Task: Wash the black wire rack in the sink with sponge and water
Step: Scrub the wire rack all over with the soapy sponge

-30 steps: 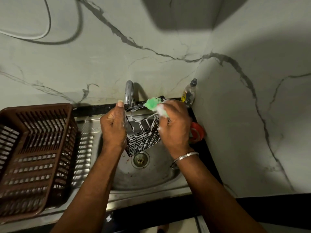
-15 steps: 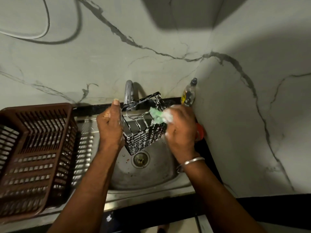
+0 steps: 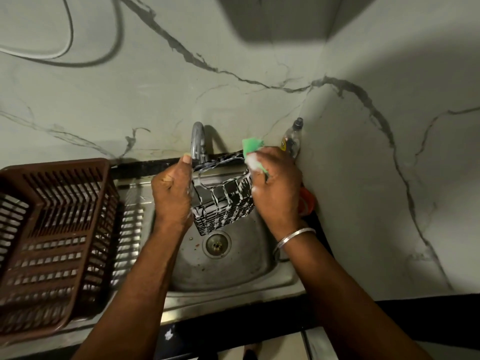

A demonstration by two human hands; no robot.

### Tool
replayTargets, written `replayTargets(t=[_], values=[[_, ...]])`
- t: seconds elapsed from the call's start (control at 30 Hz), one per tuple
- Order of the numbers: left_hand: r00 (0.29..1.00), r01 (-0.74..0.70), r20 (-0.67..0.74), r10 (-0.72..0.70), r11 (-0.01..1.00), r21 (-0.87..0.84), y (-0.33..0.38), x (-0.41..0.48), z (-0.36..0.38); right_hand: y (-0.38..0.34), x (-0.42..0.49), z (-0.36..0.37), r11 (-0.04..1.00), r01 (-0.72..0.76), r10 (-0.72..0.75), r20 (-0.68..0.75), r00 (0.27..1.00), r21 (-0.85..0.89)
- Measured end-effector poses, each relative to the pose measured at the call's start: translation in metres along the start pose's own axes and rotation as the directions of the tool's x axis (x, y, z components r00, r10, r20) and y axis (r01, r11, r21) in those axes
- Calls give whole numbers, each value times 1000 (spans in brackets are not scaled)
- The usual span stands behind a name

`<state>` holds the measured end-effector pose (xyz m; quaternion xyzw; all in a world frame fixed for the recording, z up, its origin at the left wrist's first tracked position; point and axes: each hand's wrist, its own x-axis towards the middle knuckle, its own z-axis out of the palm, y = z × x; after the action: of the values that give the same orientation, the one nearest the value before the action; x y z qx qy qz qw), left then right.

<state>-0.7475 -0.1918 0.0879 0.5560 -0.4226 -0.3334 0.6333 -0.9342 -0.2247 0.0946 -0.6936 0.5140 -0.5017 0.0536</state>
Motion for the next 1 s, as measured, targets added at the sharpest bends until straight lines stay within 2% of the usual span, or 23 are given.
replayTargets(t=[0.13,0.23,0.33,0.43,0.47,0.57,0.63,0.7,0.77,0.83,0.9,0.93,1.0], values=[[999,-45,21,44,998,51,3,-1,4,-16,2,6,998,55,-56,42,998,18],[997,-67,43,64,994,83,1,-1,5,-27,-3,11,986,167,-166,109,980,1],[994,-74,81,67,994,86,-1,-2,7,-34,-1,13,996,83,-81,110,991,-15],[994,-78,78,72,994,74,-3,-2,5,-38,-1,18,970,242,-235,183,955,-15],[996,-66,68,61,995,70,-4,-1,4,-32,1,18,973,231,-223,190,956,-15],[1000,-15,24,14,999,33,-7,1,-2,0,16,12,999,-48,48,144,988,-4],[1000,20,-24,-20,1000,-7,-8,1,-7,12,23,8,961,-252,216,262,941,113],[995,78,-52,-82,994,-81,-13,-1,-9,12,24,9,920,-321,222,375,900,226],[975,202,-42,-218,950,-239,-15,-4,-7,7,22,11,914,-324,208,404,891,242],[948,304,-11,-319,911,-277,-12,-5,-4,5,22,13,917,-315,198,407,892,245],[965,252,82,-249,967,-27,-12,1,-8,3,25,14,928,-277,161,401,902,250],[965,163,184,-187,977,139,-12,5,-12,0,25,14,934,-250,131,408,903,253],[906,-87,412,-99,909,409,-6,12,-15,-9,23,17,961,-173,58,449,892,218]])
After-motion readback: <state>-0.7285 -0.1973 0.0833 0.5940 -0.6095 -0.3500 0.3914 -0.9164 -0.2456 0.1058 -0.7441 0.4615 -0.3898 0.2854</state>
